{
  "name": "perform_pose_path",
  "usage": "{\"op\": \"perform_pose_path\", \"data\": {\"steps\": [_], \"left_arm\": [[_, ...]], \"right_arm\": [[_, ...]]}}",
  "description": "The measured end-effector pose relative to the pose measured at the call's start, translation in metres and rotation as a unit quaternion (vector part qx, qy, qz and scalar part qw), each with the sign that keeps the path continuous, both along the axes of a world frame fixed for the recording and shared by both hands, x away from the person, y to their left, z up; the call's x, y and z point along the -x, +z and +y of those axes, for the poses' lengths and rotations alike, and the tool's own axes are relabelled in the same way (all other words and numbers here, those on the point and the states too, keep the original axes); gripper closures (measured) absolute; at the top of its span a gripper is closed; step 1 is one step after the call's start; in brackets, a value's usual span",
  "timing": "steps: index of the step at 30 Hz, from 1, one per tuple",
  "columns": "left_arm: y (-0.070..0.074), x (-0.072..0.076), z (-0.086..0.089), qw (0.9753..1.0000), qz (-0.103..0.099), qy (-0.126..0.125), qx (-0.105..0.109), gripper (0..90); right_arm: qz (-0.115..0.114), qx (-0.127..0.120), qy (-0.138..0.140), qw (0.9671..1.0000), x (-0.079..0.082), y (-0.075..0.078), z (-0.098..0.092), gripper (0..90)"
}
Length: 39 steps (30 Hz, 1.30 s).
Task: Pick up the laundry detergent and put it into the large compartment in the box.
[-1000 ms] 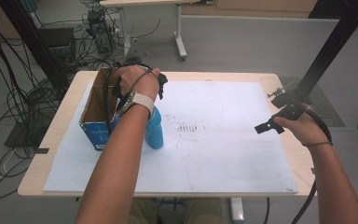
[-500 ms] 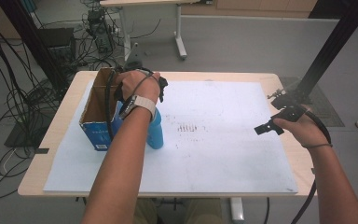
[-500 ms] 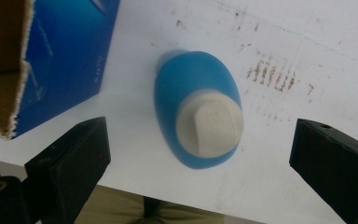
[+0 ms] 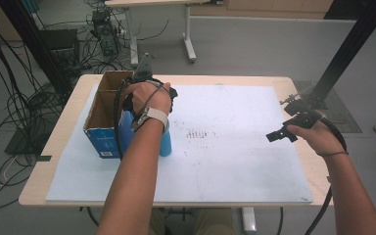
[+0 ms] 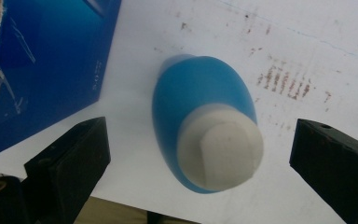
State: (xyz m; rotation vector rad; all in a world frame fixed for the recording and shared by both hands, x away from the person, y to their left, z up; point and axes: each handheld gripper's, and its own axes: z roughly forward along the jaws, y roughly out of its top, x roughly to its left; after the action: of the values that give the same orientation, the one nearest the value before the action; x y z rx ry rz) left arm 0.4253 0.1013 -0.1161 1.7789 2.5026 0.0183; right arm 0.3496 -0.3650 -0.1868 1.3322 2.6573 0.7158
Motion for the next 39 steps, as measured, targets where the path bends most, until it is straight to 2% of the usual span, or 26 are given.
{"op": "perform_pose_path", "data": {"steps": [4,5,6,9,13,17,22,24,25,26,29,33,39], "left_arm": [[-0.008,-0.001,0.001,1.0000,0.005,0.001,0.008,6.9],[-0.009,-0.003,0.001,0.9999,0.012,-0.001,0.011,6.6],[-0.011,-0.003,0.002,0.9998,0.010,0.002,0.017,6.8],[-0.014,-0.004,-0.001,0.9999,0.010,0.003,0.005,6.8],[-0.017,-0.003,-0.003,0.9999,0.006,0.010,0.003,7.7],[-0.021,-0.003,0.002,0.9997,0.006,0.009,0.020,8.6],[-0.025,0.000,0.003,0.9997,-0.002,0.013,0.022,9.8],[-0.026,-0.001,0.003,0.9998,0.001,0.010,0.018,11.7],[-0.027,0.000,0.004,0.9997,-0.003,0.016,0.020,12.0],[-0.029,-0.001,0.005,0.9997,0.003,0.008,0.021,13.0],[-0.031,-0.001,0.005,0.9996,0.001,0.008,0.026,15.7],[-0.033,-0.001,0.003,0.9998,0.000,0.010,0.020,17.8],[-0.038,-0.001,0.003,0.9996,0.000,0.012,0.027,22.7]], "right_arm": [[0.001,-0.005,0.006,1.0000,-0.001,-0.004,-0.001,6.3],[0.002,-0.005,0.008,1.0000,-0.002,-0.005,0.000,6.3],[0.003,-0.005,0.011,0.9999,-0.003,-0.006,0.000,6.3],[0.003,-0.010,0.015,0.9998,-0.003,-0.009,-0.001,6.3],[0.006,-0.013,0.021,0.9997,-0.005,-0.012,-0.003,6.3],[0.008,-0.015,0.022,0.9996,-0.007,-0.014,-0.004,6.3],[0.008,-0.017,0.024,0.9995,-0.008,-0.014,-0.004,6.3],[0.009,-0.017,0.024,0.9995,-0.008,-0.014,-0.004,6.3],[0.009,-0.017,0.024,0.9995,-0.008,-0.014,-0.004,6.3],[0.008,-0.018,0.023,0.9995,-0.008,-0.015,-0.004,6.3],[0.010,-0.018,0.024,0.9995,-0.008,-0.016,-0.004,6.3],[0.010,-0.018,0.025,0.9995,-0.008,-0.017,-0.003,6.3],[0.012,-0.018,0.024,0.9995,-0.009,-0.018,-0.003,6.3]]}}
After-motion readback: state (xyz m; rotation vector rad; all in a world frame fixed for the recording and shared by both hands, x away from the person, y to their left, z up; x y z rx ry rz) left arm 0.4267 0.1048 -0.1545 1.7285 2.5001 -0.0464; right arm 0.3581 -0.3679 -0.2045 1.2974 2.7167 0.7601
